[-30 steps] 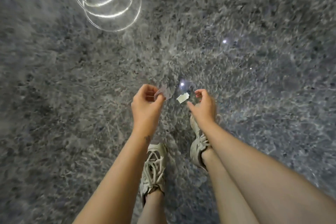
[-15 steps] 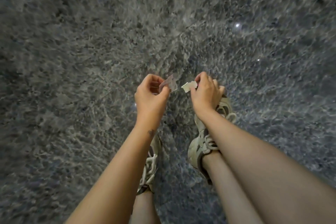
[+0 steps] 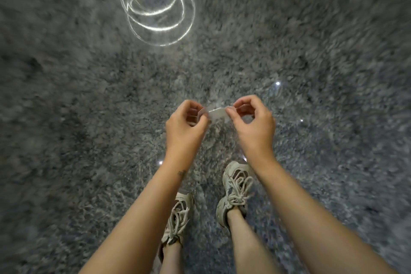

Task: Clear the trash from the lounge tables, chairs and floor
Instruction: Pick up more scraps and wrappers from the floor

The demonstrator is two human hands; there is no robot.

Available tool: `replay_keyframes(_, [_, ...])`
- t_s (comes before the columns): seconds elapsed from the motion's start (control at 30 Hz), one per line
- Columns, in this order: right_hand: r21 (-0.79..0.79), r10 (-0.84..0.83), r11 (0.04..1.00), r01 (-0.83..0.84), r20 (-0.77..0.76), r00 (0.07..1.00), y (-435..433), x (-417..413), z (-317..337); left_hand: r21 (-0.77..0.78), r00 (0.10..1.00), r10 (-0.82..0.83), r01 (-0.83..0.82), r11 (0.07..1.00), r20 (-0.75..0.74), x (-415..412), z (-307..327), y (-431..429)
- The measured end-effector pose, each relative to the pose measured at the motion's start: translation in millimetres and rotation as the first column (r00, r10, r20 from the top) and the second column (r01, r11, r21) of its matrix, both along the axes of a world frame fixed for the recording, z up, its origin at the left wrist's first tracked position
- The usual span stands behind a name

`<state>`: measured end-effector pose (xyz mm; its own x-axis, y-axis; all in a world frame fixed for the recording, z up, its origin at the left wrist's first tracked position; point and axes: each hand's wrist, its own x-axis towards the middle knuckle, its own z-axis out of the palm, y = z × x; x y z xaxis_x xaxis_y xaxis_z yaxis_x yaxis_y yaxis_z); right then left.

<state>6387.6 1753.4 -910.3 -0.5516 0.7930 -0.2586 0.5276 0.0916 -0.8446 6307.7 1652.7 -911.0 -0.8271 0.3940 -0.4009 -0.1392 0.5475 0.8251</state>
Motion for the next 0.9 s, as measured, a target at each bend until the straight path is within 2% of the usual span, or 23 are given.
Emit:
replay_keyframes(0.13, [-0.032,-0.011,0.999,0.008,-0.079,0.997,21.6,-27.9,84.2,0.119,1.0,-0.007,0.005,0.993,0.012,-24.7,92.7,23.9])
replay_keyframes(0.5, [-0.015,-0.022,1.0,0.019,-0.202,0.979,64.3,-69.9,312.4,0.229,0.998,-0.048,0.059,0.972,-0.05,-57.2,328.5,68.2])
replay_keyframes(0.7, [0.019,0.068,0.998,-0.065,-0.237,0.969,103.2,-91.9,384.3,0.158,0.98,-0.049,0.08,0.984,-0.193,-81.8,398.7,98.1])
replay_keyframes(0.9, [0.118,0.158,0.984,-0.137,-0.188,0.97,171.6,-143.5,417.4,0.149,0.964,0.051,-0.012,0.989,-0.262,-151.0,437.5,144.2])
